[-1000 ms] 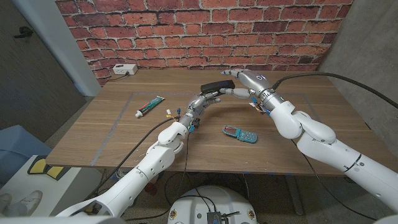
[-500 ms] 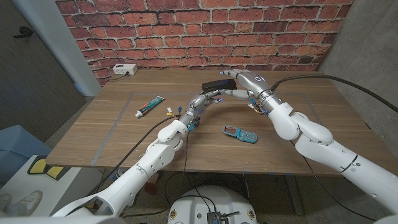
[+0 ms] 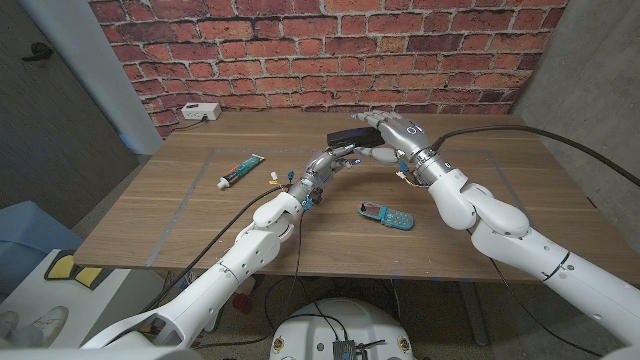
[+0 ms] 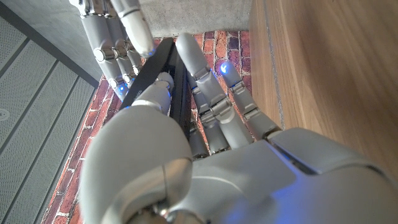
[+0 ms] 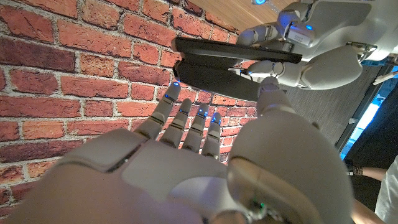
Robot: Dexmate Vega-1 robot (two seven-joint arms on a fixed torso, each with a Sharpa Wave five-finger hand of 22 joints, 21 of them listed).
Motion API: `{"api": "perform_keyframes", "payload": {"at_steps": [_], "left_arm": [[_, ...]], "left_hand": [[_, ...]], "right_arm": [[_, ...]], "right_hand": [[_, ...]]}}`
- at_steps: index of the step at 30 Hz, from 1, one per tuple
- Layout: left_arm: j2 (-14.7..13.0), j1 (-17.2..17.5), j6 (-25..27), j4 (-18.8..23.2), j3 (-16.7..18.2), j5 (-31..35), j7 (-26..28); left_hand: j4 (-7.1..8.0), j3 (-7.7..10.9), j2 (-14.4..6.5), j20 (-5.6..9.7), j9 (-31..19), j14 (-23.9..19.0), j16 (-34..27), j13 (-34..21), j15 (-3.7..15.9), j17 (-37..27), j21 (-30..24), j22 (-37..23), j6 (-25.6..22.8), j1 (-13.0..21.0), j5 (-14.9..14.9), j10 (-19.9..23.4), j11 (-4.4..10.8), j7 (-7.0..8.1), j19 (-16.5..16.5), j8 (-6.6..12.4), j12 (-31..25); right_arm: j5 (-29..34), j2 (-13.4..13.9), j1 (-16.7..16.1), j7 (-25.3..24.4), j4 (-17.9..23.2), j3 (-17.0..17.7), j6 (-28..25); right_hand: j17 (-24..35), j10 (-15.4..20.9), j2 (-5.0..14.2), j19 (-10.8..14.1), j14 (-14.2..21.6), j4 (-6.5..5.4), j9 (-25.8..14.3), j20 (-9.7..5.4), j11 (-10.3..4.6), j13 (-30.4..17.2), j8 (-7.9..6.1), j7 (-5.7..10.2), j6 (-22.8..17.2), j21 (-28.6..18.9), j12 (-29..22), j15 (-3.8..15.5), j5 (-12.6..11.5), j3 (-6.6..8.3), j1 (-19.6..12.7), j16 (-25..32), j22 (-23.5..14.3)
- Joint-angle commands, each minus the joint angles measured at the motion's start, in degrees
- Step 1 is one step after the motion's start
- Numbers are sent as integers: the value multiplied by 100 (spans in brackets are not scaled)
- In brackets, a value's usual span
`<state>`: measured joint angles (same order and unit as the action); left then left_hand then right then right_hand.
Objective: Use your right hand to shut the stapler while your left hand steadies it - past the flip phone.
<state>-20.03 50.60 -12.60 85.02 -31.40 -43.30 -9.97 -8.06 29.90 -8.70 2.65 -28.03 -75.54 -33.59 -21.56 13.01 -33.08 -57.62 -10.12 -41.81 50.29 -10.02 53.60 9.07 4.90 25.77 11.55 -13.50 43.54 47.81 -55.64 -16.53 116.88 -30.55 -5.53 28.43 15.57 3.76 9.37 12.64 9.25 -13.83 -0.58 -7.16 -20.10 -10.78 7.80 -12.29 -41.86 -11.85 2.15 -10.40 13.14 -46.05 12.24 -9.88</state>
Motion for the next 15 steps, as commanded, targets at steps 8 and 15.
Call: {"api": "perform_keyframes", "payload": {"at_steps": [8, 15], "left_arm": [[27, 123, 77, 188, 54, -351, -184], [30, 133, 67, 213, 75, -395, -206]], "left_hand": [[381, 553, -224, 12, -149, -4, -108, -17, 12, -137, 26, -10, -123, -310, -14, 200, 182, -117, 33, 109, -37], [324, 628, -226, 32, -258, -19, -130, -122, 13, -145, 18, -20, -159, -317, 5, 505, 168, -174, 51, 134, -202]], "right_arm": [[793, -69, 11, -281, -135, -219, -304], [1139, -13, 27, -273, -119, -295, -439]], "right_hand": [[-70, -259, 68, -110, -237, 47, 40, -27, -56, -28, -33, 46, 369, 217, 39, 877, -73, 147, -450, 29, -3], [-112, -323, 86, -128, -315, 80, 57, -29, -83, -12, -52, 62, 427, 295, 45, 898, -107, 208, -672, 27, 0]]}}
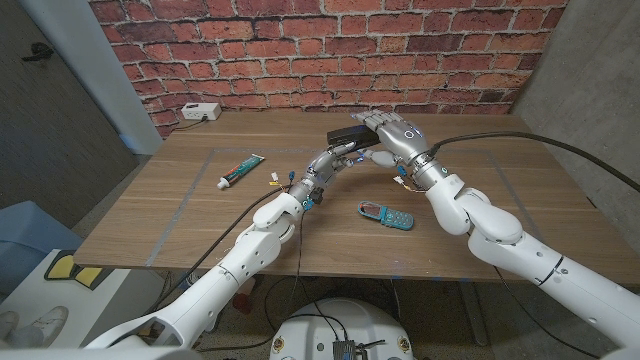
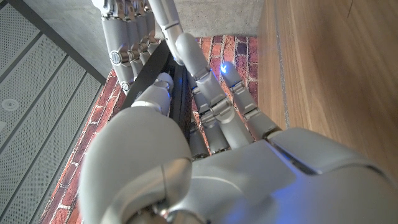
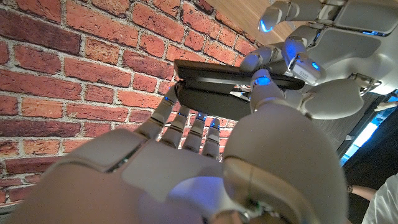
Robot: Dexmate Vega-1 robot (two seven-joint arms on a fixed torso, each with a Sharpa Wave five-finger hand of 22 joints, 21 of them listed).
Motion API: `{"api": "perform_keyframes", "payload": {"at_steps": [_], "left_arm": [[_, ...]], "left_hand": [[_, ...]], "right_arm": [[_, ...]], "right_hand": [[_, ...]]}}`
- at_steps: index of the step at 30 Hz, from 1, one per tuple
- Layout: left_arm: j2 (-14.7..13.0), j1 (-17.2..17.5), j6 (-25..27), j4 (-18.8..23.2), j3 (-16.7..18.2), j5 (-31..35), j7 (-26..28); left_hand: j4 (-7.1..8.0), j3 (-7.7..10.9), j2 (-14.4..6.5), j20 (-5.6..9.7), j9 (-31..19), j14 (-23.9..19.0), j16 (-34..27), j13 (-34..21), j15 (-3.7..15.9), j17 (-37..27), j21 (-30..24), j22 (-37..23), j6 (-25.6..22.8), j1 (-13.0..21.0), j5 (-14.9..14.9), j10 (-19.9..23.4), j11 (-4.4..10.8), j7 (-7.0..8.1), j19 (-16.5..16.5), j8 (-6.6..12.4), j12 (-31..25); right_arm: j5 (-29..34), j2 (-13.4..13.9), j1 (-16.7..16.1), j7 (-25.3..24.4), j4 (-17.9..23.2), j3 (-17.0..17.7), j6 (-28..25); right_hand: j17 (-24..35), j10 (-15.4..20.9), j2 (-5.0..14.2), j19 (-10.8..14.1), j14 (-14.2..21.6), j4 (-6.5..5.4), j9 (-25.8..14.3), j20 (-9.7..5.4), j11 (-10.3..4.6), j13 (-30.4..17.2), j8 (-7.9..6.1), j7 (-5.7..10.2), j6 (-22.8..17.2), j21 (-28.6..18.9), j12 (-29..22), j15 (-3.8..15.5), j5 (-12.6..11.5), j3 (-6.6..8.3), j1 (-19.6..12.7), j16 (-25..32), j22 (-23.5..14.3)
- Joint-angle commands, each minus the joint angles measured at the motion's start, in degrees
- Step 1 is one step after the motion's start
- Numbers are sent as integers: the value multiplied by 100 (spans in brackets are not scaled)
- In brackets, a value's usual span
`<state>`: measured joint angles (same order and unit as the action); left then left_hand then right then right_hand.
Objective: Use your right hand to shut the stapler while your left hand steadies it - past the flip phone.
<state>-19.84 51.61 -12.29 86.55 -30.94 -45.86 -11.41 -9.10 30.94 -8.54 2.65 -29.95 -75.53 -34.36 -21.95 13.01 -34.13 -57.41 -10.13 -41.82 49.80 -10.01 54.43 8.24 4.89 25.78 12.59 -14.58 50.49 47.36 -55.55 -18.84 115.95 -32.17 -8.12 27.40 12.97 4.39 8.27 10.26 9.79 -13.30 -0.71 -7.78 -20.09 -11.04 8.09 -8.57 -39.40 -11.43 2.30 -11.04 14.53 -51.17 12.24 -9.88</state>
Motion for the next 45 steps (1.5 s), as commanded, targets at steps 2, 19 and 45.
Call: {"api": "perform_keyframes", "payload": {"at_steps": [2, 19, 45], "left_arm": [[22, 47, 39, 65, 47, -184, -65], [147, -42, 142, -153, 24, -412, -339], [223, -249, 163, -389, -167, -224, -662]], "left_hand": [[419, 535, -243, 36, -81, -13, -51, -101, 13, -38, -4, -21, -159, -268, 6, 423, 261, -175, 48, 31, -102], [384, 586, -248, 40, -117, -7, -40, -196, 12, -8, -17, -27, -209, -279, 18, 396, 232, -203, 49, 22, -125], [270, 646, -222, 37, -87, -15, -45, -264, 16, 39, -29, -31, -318, -279, 20, 441, 211, -294, 8, -29, -139]], "right_arm": [[479, 44, 14, -32, -34, -139, -202], [994, -102, 108, -872, -501, -396, -242], [803, -327, 142, -1743, -806, -508, -235]], "right_hand": [[-23, -100, 18, -30, -124, 30, 9, -31, -34, -8, -28, 50, 78, 75, 11, 899, -50, 81, -221, 15, 2], [-87, 98, 223, 66, -9, -17, 47, -326, -318, 3, -160, 320, -107, 244, -125, 1037, -68, 249, -836, 166, -3], [132, 1332, 343, 600, 575, -144, 80, -369, -397, 41, -336, 426, -1148, 343, -349, 1070, 55, -95, -1095, 693, -43]]}}
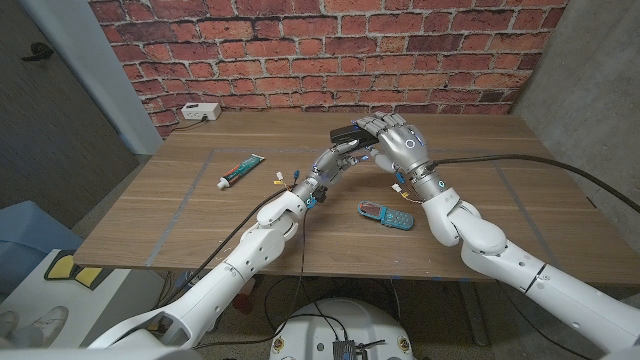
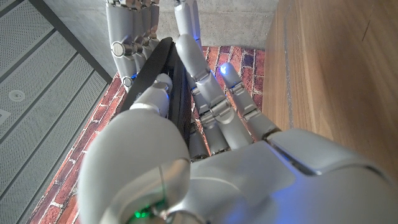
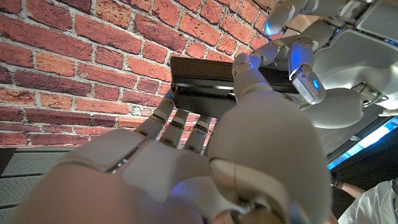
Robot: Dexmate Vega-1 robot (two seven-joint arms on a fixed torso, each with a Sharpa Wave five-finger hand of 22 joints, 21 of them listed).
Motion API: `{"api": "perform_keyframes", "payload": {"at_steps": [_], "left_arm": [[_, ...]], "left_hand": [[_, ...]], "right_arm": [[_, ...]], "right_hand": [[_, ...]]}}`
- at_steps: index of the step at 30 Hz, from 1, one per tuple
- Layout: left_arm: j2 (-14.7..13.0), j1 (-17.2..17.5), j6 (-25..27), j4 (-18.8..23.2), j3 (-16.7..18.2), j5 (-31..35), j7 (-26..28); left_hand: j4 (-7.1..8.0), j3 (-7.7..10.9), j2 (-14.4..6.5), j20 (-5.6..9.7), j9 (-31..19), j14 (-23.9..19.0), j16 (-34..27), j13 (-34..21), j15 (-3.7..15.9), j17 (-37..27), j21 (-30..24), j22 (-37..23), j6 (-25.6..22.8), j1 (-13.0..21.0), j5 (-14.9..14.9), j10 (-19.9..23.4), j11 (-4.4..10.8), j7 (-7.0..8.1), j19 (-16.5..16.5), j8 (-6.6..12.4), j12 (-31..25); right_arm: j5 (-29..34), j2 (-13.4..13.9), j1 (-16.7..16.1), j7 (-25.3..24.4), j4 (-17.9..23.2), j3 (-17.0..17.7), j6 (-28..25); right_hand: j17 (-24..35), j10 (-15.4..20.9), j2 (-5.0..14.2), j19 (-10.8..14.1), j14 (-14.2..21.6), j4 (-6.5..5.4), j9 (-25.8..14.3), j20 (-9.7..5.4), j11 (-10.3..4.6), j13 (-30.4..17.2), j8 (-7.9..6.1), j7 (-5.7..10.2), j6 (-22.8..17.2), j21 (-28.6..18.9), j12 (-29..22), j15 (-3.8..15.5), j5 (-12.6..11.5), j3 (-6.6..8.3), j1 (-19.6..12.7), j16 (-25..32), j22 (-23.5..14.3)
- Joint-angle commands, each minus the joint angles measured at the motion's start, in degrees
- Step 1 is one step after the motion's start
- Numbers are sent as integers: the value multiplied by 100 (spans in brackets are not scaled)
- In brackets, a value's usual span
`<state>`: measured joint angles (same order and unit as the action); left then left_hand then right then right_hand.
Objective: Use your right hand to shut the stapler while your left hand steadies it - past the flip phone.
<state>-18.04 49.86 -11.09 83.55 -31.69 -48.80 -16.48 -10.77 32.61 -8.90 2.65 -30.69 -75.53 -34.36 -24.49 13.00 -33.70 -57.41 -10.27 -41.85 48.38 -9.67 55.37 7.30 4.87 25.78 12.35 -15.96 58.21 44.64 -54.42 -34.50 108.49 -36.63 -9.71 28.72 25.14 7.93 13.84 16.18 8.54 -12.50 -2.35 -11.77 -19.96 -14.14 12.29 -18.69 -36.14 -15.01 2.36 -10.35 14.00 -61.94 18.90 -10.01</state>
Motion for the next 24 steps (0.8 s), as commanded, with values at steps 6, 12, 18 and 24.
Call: {"api": "perform_keyframes", "payload": {"at_steps": [6, 12, 18, 24], "left_arm": [[25, -125, 64, -102, -149, 147, -218], [14, -107, 89, -86, -169, 173, -205], [9, -103, 82, -81, -176, 195, -202], [-40, -43, 151, 46, -177, 268, 7]], "left_hand": [[406, 485, -174, 30, -3, -14, -51, -3, 18, 0, -34, -18, -358, -137, -21, 358, 308, -276, 2, -10, 9], [386, 445, -118, 41, 15, -25, -56, 18, 16, 21, -39, -15, -431, -179, -19, 389, 314, -279, 17, -8, 20], [387, 348, -19, 50, 48, -32, -58, 47, 18, 50, -36, -7, -473, -293, -19, 433, 301, -269, 47, -27, 32], [344, 93, 236, 70, 174, -17, -33, 68, 17, 144, 22, 13, -356, -606, -52, 303, 305, -212, 98, -144, 130]], "right_arm": [[15, -132, 58, -382, -178, -104, -79], [-133, -159, 51, -580, -261, -83, -24], [-254, -149, 40, -609, -276, -70, 5], [-467, -148, 5, -573, -241, -6, 34]], "right_hand": [[-12, 535, 57, 189, 244, -26, 20, -261, -9, 161, -74, -1, -460, 8, -16, 1074, -8, -78, -85, 143, -32], [-23, 951, 148, 278, 473, -34, 24, -332, -5, 271, -132, -8, -794, 2, -53, 1092, 2, -49, -193, 230, -36], [-34, 1254, 195, 335, 597, -58, 22, -368, -13, 335, -174, -22, -1044, -7, -86, 1104, 4, -18, -249, 269, -39], [-43, 1455, 211, 359, 672, -84, 20, -375, -12, 368, -194, -29, -1185, -11, -113, 1105, 6, 1, -259, 289, -40]]}}
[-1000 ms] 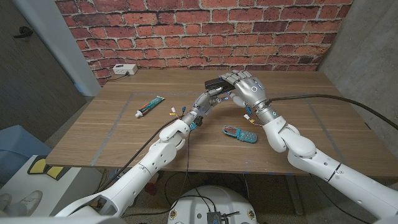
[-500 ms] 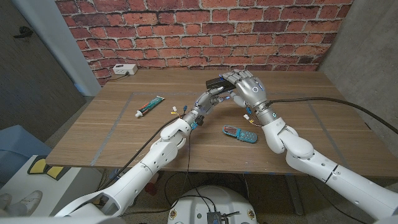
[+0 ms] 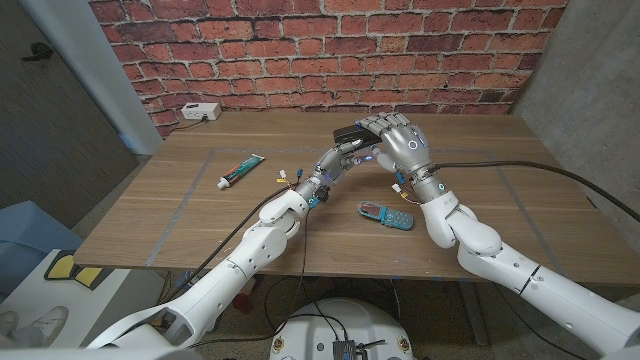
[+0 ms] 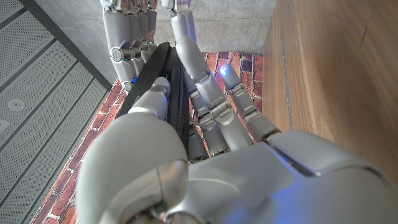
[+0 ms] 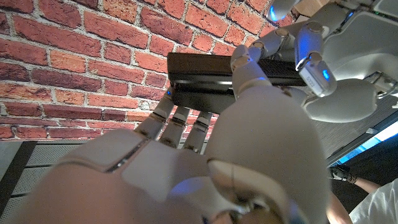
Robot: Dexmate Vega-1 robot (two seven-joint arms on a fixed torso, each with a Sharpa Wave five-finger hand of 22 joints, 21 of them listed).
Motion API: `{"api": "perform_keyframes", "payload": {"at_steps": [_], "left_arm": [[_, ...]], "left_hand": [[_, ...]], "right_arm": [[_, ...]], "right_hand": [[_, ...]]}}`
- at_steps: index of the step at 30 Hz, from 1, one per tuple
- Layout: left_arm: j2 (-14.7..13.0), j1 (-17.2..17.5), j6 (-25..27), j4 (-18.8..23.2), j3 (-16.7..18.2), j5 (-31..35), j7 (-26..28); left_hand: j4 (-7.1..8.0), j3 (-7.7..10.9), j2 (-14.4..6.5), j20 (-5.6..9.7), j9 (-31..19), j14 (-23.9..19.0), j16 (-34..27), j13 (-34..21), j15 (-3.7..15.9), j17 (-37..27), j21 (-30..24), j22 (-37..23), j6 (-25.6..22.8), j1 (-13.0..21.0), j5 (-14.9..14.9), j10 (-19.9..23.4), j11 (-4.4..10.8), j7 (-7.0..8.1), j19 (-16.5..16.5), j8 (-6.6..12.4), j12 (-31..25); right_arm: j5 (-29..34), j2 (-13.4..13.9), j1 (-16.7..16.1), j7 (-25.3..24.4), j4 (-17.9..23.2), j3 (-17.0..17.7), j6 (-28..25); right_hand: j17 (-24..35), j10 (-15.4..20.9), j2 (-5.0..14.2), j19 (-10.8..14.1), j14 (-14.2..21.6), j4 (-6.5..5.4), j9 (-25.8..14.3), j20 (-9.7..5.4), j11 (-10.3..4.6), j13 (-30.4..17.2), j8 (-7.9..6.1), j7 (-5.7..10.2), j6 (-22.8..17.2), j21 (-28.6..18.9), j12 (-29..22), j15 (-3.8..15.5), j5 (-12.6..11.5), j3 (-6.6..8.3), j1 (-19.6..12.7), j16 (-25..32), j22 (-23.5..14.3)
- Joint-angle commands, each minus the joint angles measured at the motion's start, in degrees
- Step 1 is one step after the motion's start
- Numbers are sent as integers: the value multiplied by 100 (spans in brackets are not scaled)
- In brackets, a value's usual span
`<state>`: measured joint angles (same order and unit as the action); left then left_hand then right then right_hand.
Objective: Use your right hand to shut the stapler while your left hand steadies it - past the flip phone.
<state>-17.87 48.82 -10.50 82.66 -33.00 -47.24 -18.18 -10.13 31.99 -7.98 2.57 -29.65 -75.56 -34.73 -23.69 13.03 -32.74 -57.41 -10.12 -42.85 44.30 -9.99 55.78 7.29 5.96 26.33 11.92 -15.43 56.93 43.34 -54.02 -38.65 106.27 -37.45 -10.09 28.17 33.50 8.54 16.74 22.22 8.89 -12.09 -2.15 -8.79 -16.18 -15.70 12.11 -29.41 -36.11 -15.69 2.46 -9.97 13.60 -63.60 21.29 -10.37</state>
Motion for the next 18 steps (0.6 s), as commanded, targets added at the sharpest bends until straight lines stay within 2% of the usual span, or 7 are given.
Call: {"api": "perform_keyframes", "payload": {"at_steps": [1, 4, 6, 11, 13, 15, 18], "left_arm": [[-66, 80, 104, 172, -44, 133, 243], [-76, 85, 86, 166, -48, 142, 231], [-94, 60, 79, 134, -64, 147, 152], [-133, -51, 74, 11, -124, 184, -94], [-151, -119, 50, -70, -161, 217, -250], [-156, -197, 45, -164, -196, 225, -426], [-162, -313, 19, -308, -248, 257, -680]], "left_hand": [[255, 116, 196, 50, 104, 58, 28, -35, 14, 45, 39, -1, -119, -256, -31, 134, 286, -293, 58, -144, 125], [223, 38, 307, -10, 196, 282, 132, -81, 13, 63, 117, 1, 212, -404, -48, -88, 242, -259, 19, -192, 204], [228, -33, 394, -130, 310, 627, 304, -129, 5, 88, 217, -4, 604, -591, -56, -475, 171, -216, -59, -200, 325], [332, -181, 579, -421, 533, 1575, 826, -211, -34, 232, 476, -16, 1079, -1105, -40, -1077, 59, -252, -380, -166, 407], [340, -216, 674, -590, 674, 2190, 1231, -230, -71, 409, 640, -25, 1417, -1326, -43, -1458, -33, -203, -611, -169, 422], [318, -279, 807, -805, 825, 3225, 1845, -194, -321, 635, 860, -39, 1817, -1532, -36, -2081, -165, -177, -993, -161, 454], [282, -321, 875, -1005, 932, 3948, 2211, -137, -577, 800, 1053, -45, 2044, -1619, -35, -2581, -221, -172, -1352, -147, 504]], "right_arm": [[-381, -22, -42, -144, -12, 92, 72], [-577, -33, -67, -81, 11, 153, 104], [-638, -43, -78, -52, 17, 176, 89], [-719, -35, -94, 13, 31, 202, 78], [-730, -30, -100, 16, 27, 206, 75], [-779, -22, -111, 52, 35, 222, 75], [-842, -21, -120, 78, 28, 244, 75]], "right_hand": [[11, 632, 150, 75, 70, -119, -21, -394, -309, -8, -41, -10, -127, -17, -46, 1095, -33, 43, -95, 51, -5], [10, 662, 152, 88, 83, -124, -22, -401, -309, -2, -44, -8, -154, -21, -47, 1095, -32, 45, -96, 55, -5], [9, 701, 154, 91, 99, -129, -22, -403, -308, 4, -45, -10, -176, -21, -52, 1098, -33, 48, -96, 60, -5], [4, 759, 151, 107, 123, -132, -22, -399, -306, 16, -51, -25, -229, -26, -55, 1101, -33, 54, -101, 63, -5], [3, 767, 150, 111, 129, -133, -22, -402, -306, 19, -53, -25, -240, -27, -54, 1101, -33, 55, -102, 64, -5], [4, 778, 151, 112, 138, -136, -22, -402, -306, 22, -53, -25, -251, -27, -53, 1099, -32, 55, -100, 67, -5], [0, 791, 146, 116, 142, -134, -22, -402, -306, 26, -51, -28, -262, -28, -51, 1101, -31, 56, -103, 65, -5]]}}
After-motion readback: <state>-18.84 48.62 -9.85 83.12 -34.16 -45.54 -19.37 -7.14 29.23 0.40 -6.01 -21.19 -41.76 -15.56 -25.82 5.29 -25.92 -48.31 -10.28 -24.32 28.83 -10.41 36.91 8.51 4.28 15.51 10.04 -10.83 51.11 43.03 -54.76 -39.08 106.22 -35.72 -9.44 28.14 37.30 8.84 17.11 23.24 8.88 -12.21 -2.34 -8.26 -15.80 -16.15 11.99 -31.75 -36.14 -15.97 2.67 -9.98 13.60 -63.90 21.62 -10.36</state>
